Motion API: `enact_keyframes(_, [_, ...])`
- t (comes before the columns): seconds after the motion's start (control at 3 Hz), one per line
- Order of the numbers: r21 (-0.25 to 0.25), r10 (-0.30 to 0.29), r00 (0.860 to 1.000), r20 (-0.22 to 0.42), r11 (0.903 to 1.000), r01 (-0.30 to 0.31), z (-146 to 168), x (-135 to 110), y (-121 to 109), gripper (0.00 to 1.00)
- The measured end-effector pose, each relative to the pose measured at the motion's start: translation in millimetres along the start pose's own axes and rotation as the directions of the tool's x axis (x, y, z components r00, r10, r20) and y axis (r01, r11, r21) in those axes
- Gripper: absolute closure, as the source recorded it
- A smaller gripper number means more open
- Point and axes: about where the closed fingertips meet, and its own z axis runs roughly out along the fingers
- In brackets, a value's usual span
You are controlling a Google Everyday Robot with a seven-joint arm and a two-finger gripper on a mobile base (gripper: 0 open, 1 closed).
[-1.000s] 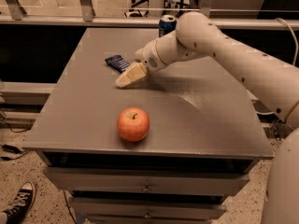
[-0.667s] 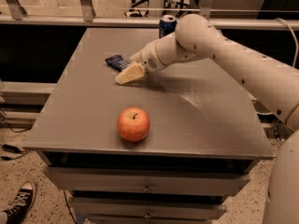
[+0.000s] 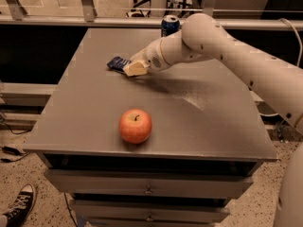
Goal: Pick rxbar blueberry
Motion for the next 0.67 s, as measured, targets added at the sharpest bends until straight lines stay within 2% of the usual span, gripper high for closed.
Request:
enact_keyframes(0.33, [0.007, -0.042, 0.999, 0.032, 0.9991, 0.042, -16.2, -22.4, 2.4, 1.0])
enact_keyframes(0.67, [0.003, -0.108, 0.992, 0.071, 0.9941, 0.108, -38.3, -53.6, 13.0, 1.0])
